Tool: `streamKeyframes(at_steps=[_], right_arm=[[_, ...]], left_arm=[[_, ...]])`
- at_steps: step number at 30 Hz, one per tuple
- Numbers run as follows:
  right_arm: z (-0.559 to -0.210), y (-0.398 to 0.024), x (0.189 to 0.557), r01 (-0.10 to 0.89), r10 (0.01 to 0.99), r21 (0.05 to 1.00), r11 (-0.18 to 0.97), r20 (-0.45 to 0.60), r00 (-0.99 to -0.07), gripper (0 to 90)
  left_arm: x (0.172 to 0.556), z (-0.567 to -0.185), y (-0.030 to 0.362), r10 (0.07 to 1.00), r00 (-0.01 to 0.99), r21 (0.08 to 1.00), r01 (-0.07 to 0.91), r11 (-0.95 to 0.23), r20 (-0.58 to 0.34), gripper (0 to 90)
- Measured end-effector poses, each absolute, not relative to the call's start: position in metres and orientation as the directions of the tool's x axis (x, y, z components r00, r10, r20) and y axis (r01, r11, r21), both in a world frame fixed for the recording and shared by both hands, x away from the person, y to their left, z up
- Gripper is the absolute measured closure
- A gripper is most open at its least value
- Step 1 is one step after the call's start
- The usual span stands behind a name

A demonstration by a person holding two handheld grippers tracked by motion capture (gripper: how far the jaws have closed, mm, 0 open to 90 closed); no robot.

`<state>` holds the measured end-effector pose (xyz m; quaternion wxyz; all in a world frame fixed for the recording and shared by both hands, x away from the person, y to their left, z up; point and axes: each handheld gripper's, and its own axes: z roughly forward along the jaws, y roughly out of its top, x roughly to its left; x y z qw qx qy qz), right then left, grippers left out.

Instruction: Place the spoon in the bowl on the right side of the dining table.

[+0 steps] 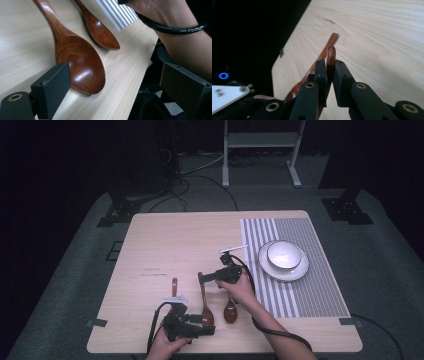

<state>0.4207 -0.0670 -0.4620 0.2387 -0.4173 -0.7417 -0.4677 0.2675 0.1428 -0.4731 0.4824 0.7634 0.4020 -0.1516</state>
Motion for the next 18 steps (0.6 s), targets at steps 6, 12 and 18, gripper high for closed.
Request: streamKeyframes(at_steps=[6,12,18], right_arm=[[-0.454,-0.075,0.422,0.846,0.376,0.504,0.176,0.76,-0.531,83.5],[-0.444,-0.089,0.426,0.849,0.367,0.514,0.122,0.772,-0.52,83.6],[-0.434,-0.103,0.429,0.848,0.378,0.524,0.085,0.77,-0.514,83.5]], left_arm=[[0.268,-0.469,0.147,0.468,0.637,0.633,0.75,-0.191,-0.613,8.7],[0.268,-0.464,0.153,0.477,0.635,0.646,0.744,-0.169,-0.608,8.7],[0.269,-0.464,0.157,0.491,0.631,0.648,0.744,-0.163,-0.6,8.7]])
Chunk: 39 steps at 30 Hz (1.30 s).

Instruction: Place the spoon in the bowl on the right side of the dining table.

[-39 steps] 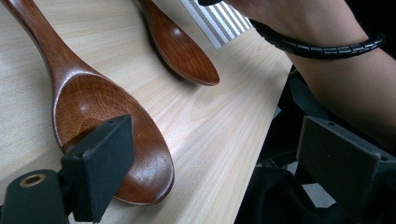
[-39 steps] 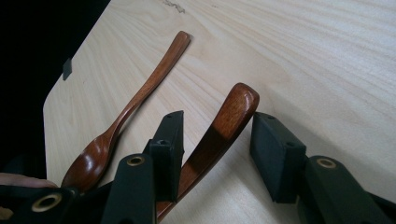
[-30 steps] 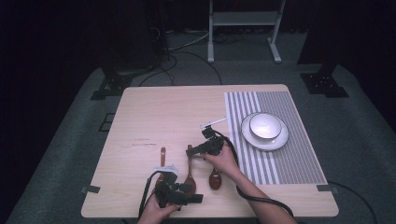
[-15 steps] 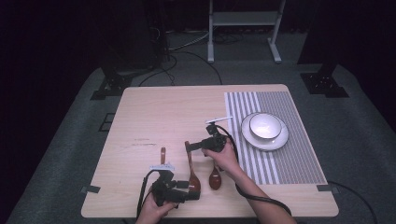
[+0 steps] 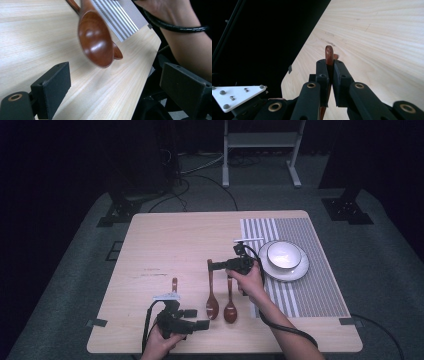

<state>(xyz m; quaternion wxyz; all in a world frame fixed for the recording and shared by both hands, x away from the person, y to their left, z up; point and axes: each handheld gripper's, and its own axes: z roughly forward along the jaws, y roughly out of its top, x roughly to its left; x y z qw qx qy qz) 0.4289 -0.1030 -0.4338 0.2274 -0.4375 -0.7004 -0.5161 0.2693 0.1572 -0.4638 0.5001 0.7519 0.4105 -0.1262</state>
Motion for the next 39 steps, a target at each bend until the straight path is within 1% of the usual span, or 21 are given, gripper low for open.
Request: streamKeyframes(at_steps=[11,29,39], right_arm=[[-0.422,-0.122,0.434,0.843,0.419,0.537,0.04,0.757,-0.502,83.4],[-0.397,-0.167,0.44,0.818,0.485,0.574,-0.044,0.728,-0.485,83.1],[-0.381,-0.203,0.442,0.792,0.518,0.596,-0.132,0.723,-0.458,83.0]], left_arm=[[0.27,-0.464,0.159,0.5,0.624,0.646,0.747,-0.157,-0.6,8.7],[0.27,-0.465,0.159,0.504,0.628,0.649,0.743,-0.162,-0.593,8.7],[0.27,-0.465,0.159,0.506,0.63,0.651,0.741,-0.165,-0.589,8.7]])
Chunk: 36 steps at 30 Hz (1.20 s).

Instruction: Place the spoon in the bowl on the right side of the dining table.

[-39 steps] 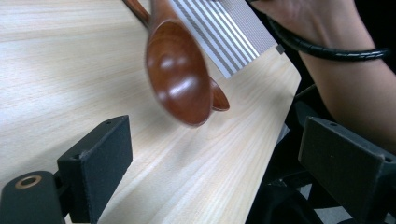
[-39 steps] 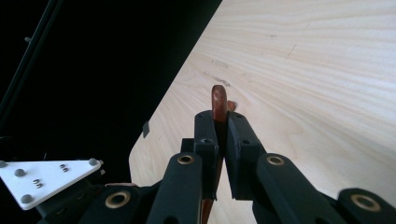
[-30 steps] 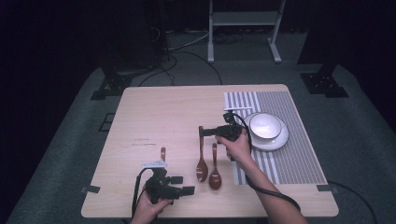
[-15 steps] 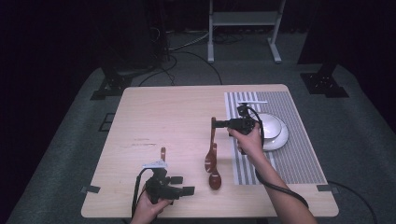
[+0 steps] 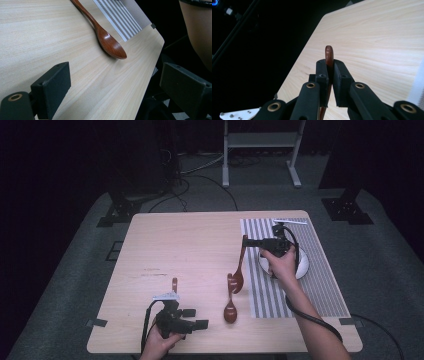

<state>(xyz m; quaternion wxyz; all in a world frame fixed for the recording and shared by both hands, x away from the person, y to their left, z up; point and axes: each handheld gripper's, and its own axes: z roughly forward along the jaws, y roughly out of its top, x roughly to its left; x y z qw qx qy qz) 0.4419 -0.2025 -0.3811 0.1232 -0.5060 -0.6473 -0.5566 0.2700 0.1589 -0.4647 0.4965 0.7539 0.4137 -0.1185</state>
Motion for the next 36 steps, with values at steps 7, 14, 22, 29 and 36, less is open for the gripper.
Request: streamKeyframes(at_steps=[7,14,22,29,36], right_arm=[[-0.378,-0.225,0.443,0.781,0.536,0.596,-0.187,0.728,-0.427,83.0],[-0.375,-0.243,0.445,0.766,0.558,0.601,-0.227,0.725,-0.404,83.0],[-0.374,-0.267,0.446,0.75,0.574,0.598,-0.283,0.732,-0.367,82.9],[-0.373,-0.287,0.446,0.737,0.583,0.589,-0.331,0.742,-0.331,82.7],[-0.37,-0.3,0.445,0.723,0.592,0.591,-0.357,0.742,-0.315,82.7]], left_arm=[[0.27,-0.464,0.159,0.507,0.628,0.65,0.743,-0.162,-0.591,8.7],[0.27,-0.465,0.159,0.507,0.628,0.651,0.742,-0.162,-0.59,8.7],[0.27,-0.464,0.158,0.507,0.629,0.65,0.742,-0.164,-0.589,8.7],[0.27,-0.465,0.157,0.506,0.632,0.651,0.74,-0.168,-0.587,8.7],[0.27,-0.465,0.157,0.506,0.63,0.65,0.742,-0.166,-0.589,8.7]])
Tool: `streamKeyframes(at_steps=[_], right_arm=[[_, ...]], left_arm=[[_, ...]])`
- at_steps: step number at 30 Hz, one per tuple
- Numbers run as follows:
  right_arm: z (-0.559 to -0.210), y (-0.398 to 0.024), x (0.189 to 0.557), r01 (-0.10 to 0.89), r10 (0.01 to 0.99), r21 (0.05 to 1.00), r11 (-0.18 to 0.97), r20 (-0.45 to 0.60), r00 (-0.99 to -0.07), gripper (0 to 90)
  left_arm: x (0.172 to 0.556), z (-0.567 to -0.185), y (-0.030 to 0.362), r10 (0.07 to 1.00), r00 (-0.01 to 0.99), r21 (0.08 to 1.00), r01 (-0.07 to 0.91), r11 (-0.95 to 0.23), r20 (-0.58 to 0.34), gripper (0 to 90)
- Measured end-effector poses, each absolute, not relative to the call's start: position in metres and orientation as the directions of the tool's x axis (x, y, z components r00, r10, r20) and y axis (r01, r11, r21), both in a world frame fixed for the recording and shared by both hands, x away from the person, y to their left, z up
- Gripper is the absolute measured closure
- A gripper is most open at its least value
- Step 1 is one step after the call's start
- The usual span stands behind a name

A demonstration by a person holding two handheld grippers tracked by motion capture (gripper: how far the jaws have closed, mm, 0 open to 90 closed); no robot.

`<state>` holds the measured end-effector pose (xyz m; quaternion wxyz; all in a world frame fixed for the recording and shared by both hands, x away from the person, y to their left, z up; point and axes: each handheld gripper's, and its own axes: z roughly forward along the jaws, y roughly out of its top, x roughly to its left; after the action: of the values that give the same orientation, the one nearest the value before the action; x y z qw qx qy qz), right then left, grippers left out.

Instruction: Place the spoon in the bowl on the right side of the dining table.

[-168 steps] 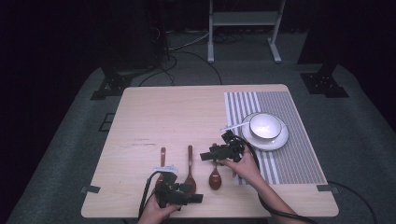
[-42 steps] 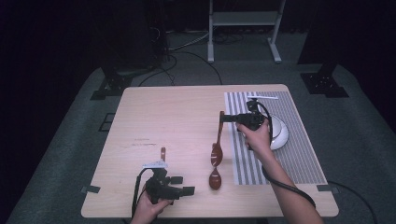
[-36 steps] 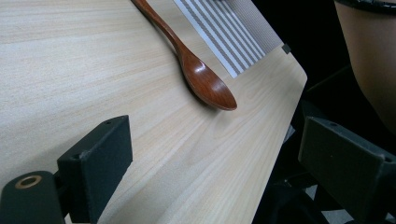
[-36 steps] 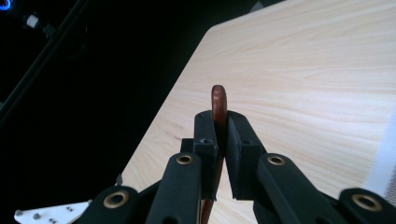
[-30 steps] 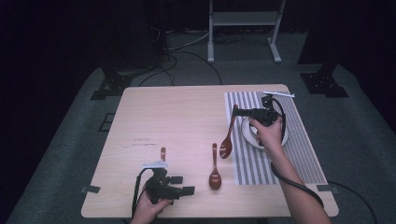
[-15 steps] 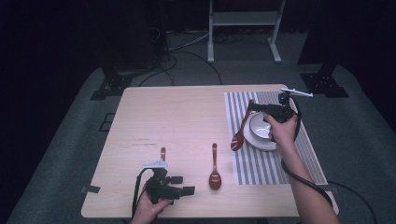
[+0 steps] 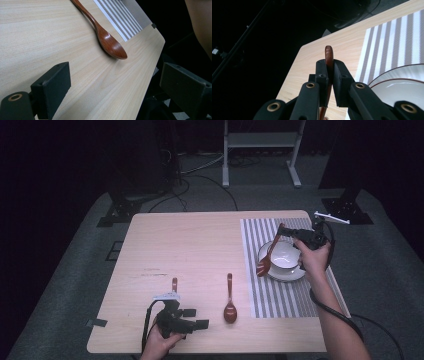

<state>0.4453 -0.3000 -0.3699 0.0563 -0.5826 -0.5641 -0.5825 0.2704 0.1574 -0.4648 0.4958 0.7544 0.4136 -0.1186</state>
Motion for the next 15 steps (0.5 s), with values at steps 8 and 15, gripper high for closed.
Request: streamKeyframes(at_steps=[8,15], right_arm=[[-0.368,-0.317,0.445,0.705,0.601,0.586,-0.399,0.748,-0.282,82.7],[-0.37,-0.331,0.445,0.69,0.606,0.581,-0.432,0.754,-0.256,82.7]], left_arm=[[0.271,-0.465,0.157,0.507,0.63,0.649,0.742,-0.167,-0.589,8.7],[0.271,-0.465,0.157,0.507,0.629,0.65,0.742,-0.166,-0.589,8.7]])
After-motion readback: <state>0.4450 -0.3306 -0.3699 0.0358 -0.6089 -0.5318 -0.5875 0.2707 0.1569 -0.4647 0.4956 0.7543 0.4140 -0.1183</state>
